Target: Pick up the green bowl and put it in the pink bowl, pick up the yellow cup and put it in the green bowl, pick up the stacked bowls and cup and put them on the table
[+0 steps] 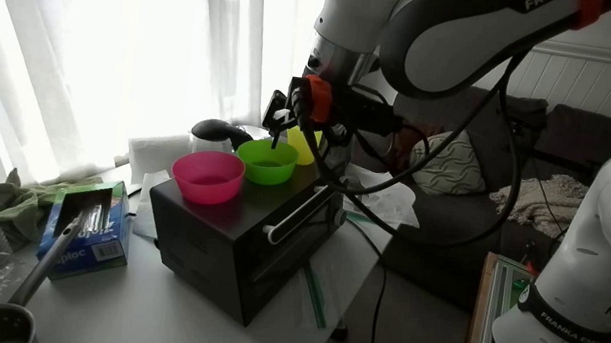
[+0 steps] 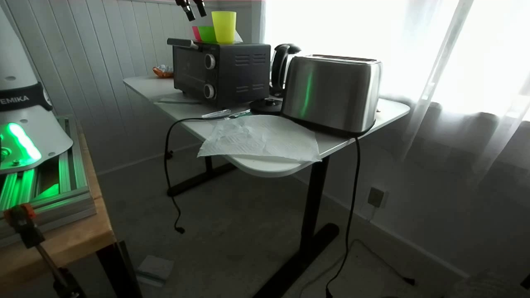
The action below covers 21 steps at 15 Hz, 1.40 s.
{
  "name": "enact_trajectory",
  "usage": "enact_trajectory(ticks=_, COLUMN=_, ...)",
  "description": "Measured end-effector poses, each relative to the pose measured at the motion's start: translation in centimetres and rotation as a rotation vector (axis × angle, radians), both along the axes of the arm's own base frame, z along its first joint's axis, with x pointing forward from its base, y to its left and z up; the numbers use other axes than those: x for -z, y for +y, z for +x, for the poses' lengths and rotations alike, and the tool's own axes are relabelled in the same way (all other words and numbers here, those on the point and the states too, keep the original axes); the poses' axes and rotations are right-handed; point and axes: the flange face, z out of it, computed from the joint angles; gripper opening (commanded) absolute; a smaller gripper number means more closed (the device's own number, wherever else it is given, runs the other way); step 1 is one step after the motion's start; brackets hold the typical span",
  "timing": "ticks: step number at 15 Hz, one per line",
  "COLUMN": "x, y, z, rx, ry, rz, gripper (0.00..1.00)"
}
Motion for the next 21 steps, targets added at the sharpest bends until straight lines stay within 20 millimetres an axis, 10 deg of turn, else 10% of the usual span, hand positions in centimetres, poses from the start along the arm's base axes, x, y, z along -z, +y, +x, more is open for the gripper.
enact_trajectory(ticks=14, x=3.3, y=-0.7, z=1.0, rx=-0.006, ry=-0.008, rz=0.052, gripper=0.05)
enact_trajectory(ticks=21, x=1.4, y=-1.1, z=1.4, rx=-0.004, ry=-0.099, rz=0.087, gripper=0.02)
